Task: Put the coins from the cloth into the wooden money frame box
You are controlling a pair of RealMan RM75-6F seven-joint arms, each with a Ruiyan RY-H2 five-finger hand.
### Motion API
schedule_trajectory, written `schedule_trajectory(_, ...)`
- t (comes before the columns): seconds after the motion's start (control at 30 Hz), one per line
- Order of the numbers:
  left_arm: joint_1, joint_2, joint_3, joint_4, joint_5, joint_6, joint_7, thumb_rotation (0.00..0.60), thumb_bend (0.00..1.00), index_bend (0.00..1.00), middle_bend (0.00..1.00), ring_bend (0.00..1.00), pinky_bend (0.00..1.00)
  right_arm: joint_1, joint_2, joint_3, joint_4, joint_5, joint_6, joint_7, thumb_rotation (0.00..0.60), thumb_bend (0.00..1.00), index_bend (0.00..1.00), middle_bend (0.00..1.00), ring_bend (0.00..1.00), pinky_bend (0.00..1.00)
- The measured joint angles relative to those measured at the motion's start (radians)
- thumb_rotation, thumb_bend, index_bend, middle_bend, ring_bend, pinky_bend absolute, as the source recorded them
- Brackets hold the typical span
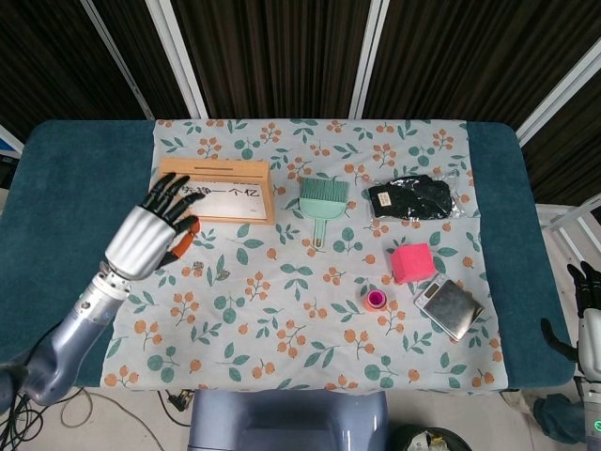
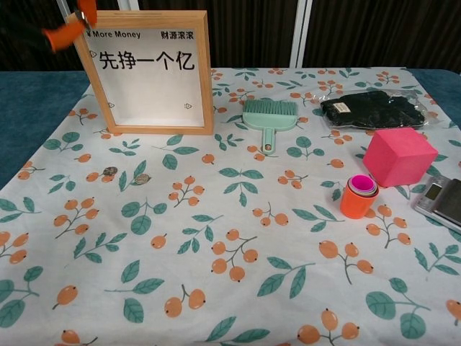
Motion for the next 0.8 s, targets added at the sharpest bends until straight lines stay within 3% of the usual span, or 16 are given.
schedule_trajectory(0.2, -0.096, 0.128, -0.123, -0.098, -0.241, -0.176, 0.132, 0.600, 0.46, 0.73, 0.21, 0.00, 0.08, -0.001, -0.001, 0.002, 0.000, 0.005, 0.001, -0.001, 0.600, 0.39, 0.09, 0.03, 0.00, 0.00)
schedule_trajectory(0.5, -0.239, 0.141, -0.199, -0.091, -0.625, -0.344, 0.258, 0.600, 0.45, 0.72, 0.23, 0.00, 0.08, -0.002, -0.003, 0.018, -0.005, 0.026, 0.004, 0.020, 0.600, 0.39, 0.09, 0.03, 0.00, 0.00)
schedule_trajectory(0.8, -0.304, 0.066, -0.180, 0.019, -0.663, -0.337, 0.331, 0.600, 0.45, 0.73, 0.26, 0.01, 0.09, 0.012, -0.015, 0.023, 0.003, 0.035, -0.022, 0.033, 0.600, 0.39, 0.09, 0.03, 0.00, 0.00)
